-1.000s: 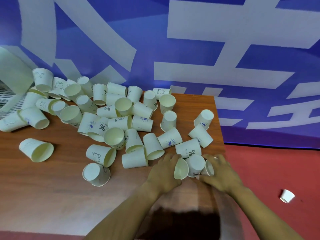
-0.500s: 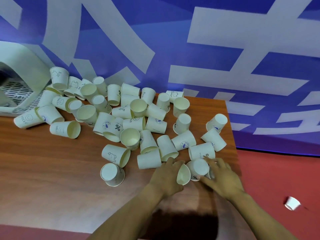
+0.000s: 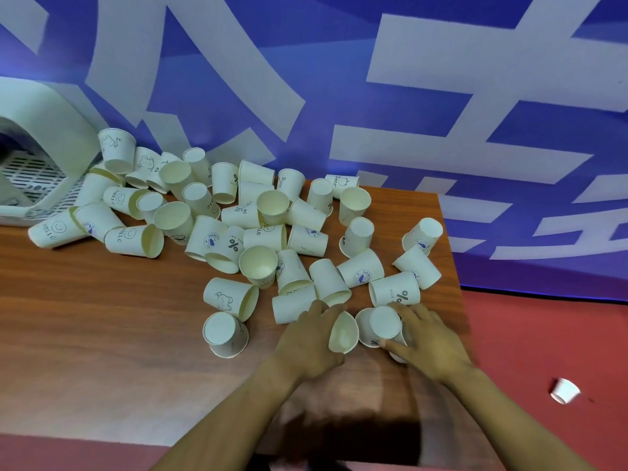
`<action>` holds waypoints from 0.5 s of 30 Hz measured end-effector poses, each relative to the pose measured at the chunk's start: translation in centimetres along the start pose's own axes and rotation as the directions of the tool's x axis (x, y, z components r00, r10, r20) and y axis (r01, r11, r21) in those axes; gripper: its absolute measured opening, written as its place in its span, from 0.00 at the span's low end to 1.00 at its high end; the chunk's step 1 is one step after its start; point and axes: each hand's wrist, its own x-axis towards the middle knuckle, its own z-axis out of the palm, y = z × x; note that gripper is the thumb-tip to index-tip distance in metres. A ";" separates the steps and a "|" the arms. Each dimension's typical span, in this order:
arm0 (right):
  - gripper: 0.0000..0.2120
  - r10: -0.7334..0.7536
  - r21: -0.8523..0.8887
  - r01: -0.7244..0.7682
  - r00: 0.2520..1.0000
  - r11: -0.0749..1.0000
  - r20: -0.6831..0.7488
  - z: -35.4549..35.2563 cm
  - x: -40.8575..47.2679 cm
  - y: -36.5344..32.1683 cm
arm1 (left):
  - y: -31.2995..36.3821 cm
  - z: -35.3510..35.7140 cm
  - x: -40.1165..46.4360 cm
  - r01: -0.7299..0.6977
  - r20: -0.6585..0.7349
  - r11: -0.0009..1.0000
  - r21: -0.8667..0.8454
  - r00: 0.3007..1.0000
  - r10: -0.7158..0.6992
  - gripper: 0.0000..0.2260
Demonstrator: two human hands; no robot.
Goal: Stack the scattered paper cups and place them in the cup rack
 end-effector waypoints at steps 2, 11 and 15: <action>0.35 -0.016 -0.001 0.016 1.000 1.000 0.024 -0.1 0.2 -1.1 | -0.5 -0.4 -0.4 0.016 -0.001 1.000 -0.004 1.000 -0.016 0.36; 0.40 0.055 0.030 -0.057 0.997 0.998 0.063 0.0 0.1 -3.0 | -1.1 -1.5 -1.3 0.018 -0.025 1.000 -0.008 1.000 -0.019 0.37; 0.41 0.128 0.081 -0.132 0.990 0.988 0.052 -1.1 -0.2 -2.5 | -1.5 -1.9 -1.7 0.008 -0.047 1.000 -0.019 0.999 -0.008 0.37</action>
